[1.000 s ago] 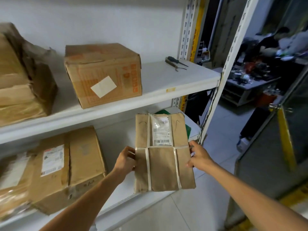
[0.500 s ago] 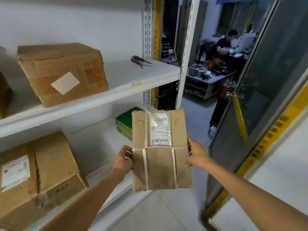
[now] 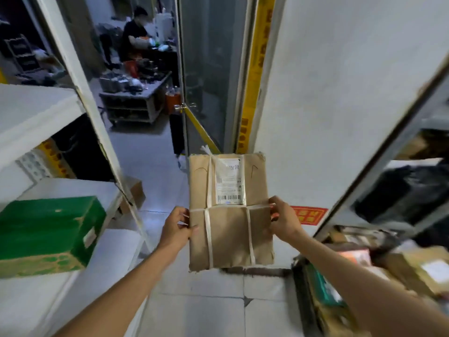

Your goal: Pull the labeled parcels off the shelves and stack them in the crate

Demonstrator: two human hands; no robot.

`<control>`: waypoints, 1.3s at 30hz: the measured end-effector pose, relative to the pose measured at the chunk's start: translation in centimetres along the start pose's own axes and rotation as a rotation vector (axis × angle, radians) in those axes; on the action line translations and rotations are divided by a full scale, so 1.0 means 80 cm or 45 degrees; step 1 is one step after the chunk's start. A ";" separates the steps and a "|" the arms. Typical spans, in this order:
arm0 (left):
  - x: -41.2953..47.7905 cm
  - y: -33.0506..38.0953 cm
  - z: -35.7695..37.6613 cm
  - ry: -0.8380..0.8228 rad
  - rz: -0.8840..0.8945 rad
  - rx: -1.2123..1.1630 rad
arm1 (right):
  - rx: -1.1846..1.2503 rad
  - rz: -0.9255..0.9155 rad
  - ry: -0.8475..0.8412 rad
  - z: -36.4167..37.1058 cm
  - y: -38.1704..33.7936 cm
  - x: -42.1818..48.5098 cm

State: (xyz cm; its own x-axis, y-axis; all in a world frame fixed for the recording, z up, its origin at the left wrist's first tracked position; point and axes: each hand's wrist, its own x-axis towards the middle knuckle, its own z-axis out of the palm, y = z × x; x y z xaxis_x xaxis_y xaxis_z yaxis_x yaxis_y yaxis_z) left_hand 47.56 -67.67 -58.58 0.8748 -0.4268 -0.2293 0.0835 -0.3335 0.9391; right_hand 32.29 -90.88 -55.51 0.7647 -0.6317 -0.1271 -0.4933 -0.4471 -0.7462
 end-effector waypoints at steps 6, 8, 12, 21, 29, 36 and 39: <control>0.020 0.045 0.142 -0.478 0.121 -0.009 | 0.254 0.359 0.406 -0.067 0.105 -0.069; 0.016 0.050 0.196 -0.636 0.134 0.018 | 0.270 0.452 0.492 -0.089 0.136 -0.106; -0.005 0.060 0.294 -0.924 0.180 0.194 | 0.211 0.579 0.714 -0.132 0.177 -0.181; -0.063 0.107 0.485 -1.249 0.259 0.355 | 0.142 0.805 0.963 -0.217 0.271 -0.261; -0.080 0.132 0.628 -1.335 0.323 0.519 | 0.288 0.873 1.019 -0.285 0.362 -0.263; -0.029 0.130 0.753 -1.395 0.253 0.647 | 0.410 0.969 1.005 -0.322 0.441 -0.202; 0.005 0.122 0.813 -1.423 0.226 0.698 | 0.452 1.028 1.036 -0.331 0.477 -0.163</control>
State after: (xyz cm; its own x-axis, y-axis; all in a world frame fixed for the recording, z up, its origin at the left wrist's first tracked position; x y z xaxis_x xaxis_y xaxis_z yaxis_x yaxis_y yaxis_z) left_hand 17.71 -125.78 -66.13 -0.0501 -0.8899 -0.4535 -0.4371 -0.3887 0.8111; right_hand -7.46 -116.46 -65.03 -0.2625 -0.9215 -0.2864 -0.4702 0.3813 -0.7960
